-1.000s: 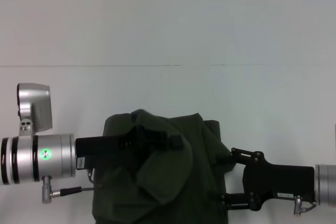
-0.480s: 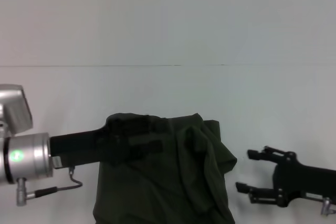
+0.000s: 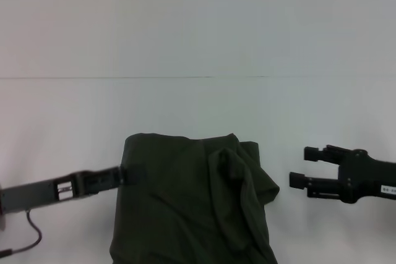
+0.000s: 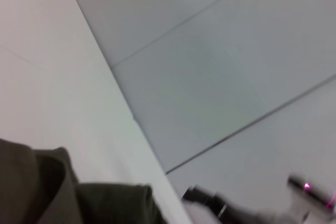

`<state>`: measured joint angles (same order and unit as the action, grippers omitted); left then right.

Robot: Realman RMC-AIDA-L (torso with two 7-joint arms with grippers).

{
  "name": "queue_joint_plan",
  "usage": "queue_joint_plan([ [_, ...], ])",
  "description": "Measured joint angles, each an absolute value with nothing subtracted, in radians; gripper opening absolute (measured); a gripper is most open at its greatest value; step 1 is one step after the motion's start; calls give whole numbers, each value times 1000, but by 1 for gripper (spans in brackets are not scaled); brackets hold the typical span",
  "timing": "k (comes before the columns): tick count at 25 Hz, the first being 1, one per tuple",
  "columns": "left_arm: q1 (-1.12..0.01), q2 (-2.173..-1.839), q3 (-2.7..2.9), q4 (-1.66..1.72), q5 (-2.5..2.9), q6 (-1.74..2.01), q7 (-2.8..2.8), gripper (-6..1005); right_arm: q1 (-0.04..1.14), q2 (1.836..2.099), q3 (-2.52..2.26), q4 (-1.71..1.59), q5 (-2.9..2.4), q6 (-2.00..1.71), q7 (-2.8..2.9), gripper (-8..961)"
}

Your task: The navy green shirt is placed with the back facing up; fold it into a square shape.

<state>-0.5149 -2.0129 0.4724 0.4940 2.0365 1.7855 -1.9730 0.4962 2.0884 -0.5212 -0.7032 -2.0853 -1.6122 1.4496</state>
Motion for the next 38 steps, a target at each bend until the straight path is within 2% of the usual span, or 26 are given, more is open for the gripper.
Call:
queue_joint_plan([
  [6, -450, -2010, 556, 526, 2048, 1785, -1696, 969, 577, 2085, -744, -945, -2149, -1608, 1946, 893],
  [11, -401, -2031, 542, 543, 2039, 1737, -1528, 963, 694, 2086, -889, -1104, -2339, -1589, 2344, 892],
  [19, -379, -2058, 505, 540, 2037, 1702, -1429, 955, 882, 2095, -1116, -1122, -2550, -1601, 2685, 891],
  [28, -378, -2047, 503, 551, 2039, 1713, -1426, 950, 947, 2098, -1164, -1092, -2642, -1606, 2760, 883],
  [38, -379, -2047, 519, 551, 2046, 1708, -1405, 951, 955, 2100, -1192, -1114, -2657, -1655, 2802, 884],
])
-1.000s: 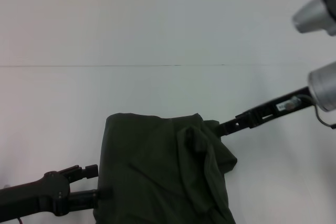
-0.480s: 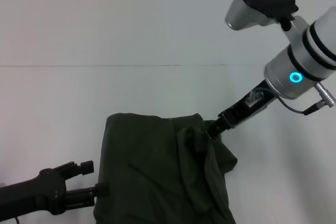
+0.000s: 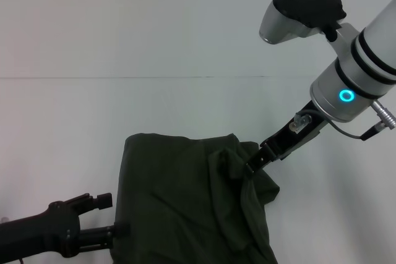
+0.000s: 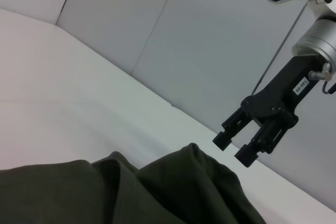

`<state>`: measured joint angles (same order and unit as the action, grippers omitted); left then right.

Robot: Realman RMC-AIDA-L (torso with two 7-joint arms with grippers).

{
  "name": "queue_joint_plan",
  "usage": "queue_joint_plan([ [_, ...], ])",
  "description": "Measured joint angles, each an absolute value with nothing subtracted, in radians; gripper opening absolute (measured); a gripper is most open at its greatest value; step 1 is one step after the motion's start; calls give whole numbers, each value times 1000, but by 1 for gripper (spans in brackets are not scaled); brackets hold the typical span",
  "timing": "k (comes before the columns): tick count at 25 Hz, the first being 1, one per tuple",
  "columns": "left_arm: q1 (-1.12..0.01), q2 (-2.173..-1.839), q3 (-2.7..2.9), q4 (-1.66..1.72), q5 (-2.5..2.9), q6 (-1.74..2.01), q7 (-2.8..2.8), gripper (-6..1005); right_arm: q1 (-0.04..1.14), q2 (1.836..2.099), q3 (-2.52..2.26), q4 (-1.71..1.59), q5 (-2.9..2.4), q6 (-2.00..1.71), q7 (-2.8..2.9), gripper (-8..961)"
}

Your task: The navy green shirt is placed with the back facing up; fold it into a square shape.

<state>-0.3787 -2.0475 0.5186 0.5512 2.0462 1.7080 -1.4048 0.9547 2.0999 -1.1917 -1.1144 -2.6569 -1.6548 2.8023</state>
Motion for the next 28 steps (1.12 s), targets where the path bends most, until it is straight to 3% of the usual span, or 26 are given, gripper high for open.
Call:
queue_joint_plan([
  [28, -386, -2048, 515, 552, 2048, 1680, -1401, 949, 967, 2098, -1334, -990, -2600, -1486, 2804, 884],
])
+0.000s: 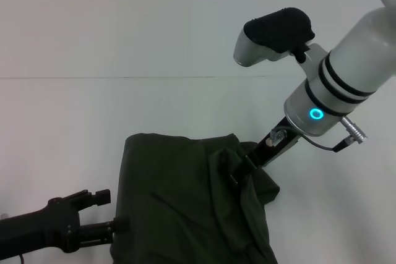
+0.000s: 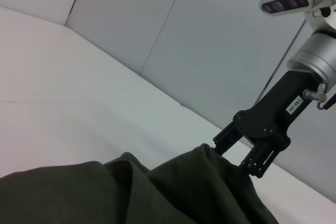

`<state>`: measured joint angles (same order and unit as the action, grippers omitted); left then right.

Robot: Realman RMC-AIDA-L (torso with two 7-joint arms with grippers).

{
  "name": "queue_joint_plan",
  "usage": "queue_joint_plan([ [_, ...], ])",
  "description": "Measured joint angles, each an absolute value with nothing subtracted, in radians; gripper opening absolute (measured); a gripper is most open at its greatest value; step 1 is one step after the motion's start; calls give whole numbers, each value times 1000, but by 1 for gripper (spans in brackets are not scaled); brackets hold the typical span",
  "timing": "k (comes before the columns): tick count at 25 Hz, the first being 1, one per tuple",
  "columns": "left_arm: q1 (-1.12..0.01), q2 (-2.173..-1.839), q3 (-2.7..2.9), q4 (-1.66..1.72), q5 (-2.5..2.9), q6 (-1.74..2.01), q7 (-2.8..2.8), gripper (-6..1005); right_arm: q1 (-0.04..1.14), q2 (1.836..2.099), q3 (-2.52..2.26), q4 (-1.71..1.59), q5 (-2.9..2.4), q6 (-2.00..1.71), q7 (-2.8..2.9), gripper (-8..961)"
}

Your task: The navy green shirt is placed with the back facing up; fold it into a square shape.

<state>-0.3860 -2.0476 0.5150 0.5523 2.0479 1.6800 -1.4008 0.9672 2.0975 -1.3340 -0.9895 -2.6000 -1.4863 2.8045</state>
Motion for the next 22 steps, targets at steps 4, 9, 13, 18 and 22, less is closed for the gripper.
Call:
queue_joint_plan([
  [4, -389, -2048, 516, 552, 2048, 1680, -1401, 949, 968, 2097, -1363, -962, -2602, -1434, 2807, 885],
  [9, -389, -2049, 515, 551, 2048, 1678, -1400, 948, 956, 2096, -1364, -934, -2673, -1372, 2815, 885],
  [13, -386, -2050, 518, 550, 2048, 1678, -1400, 948, 923, 2092, -1340, -935, -2707, -1339, 2818, 885],
  [18, -385, -2054, 520, 550, 2048, 1678, -1400, 947, 890, 2089, -1282, -935, -2708, -1315, 2807, 885],
  [22, -386, -2055, 520, 547, 2048, 1678, -1399, 947, 871, 2089, -1247, -926, -2707, -1306, 2810, 885],
])
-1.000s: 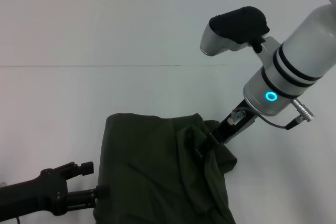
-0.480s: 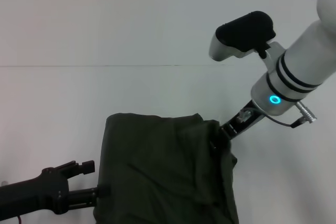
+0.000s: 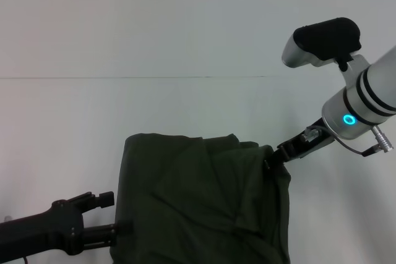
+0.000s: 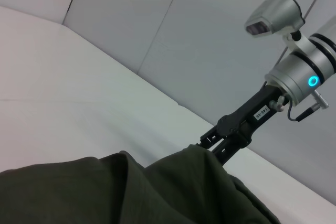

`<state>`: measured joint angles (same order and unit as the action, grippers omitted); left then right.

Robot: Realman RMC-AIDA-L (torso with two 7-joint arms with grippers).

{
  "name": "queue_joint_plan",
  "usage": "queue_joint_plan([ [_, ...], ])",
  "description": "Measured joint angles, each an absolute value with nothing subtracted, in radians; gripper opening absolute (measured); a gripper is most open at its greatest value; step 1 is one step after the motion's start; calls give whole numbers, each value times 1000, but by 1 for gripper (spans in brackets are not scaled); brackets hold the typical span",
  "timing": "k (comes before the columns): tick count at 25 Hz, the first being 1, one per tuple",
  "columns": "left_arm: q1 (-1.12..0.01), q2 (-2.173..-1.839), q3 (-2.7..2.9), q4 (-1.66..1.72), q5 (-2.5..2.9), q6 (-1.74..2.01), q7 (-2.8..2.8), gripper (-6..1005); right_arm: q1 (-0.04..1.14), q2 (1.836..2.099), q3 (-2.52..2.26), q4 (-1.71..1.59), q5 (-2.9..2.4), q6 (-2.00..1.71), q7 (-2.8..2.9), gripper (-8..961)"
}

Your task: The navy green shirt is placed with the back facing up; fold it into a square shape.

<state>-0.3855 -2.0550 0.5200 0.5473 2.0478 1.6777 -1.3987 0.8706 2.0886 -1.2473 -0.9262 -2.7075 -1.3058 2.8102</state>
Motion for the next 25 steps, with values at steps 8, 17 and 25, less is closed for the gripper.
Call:
queue_joint_plan([
  [8, -384, -2057, 520, 546, 2048, 1677, -1397, 946, 818, 2088, -1125, -934, -2702, -1320, 2803, 885],
  [17, -382, -2057, 513, 548, 2040, 1677, -1396, 946, 780, 2082, -930, -1009, -2538, -1428, 2681, 884],
  [25, -384, -2057, 509, 548, 2039, 1678, -1402, 945, 828, 2087, -994, -1004, -2317, -1483, 2625, 884],
])
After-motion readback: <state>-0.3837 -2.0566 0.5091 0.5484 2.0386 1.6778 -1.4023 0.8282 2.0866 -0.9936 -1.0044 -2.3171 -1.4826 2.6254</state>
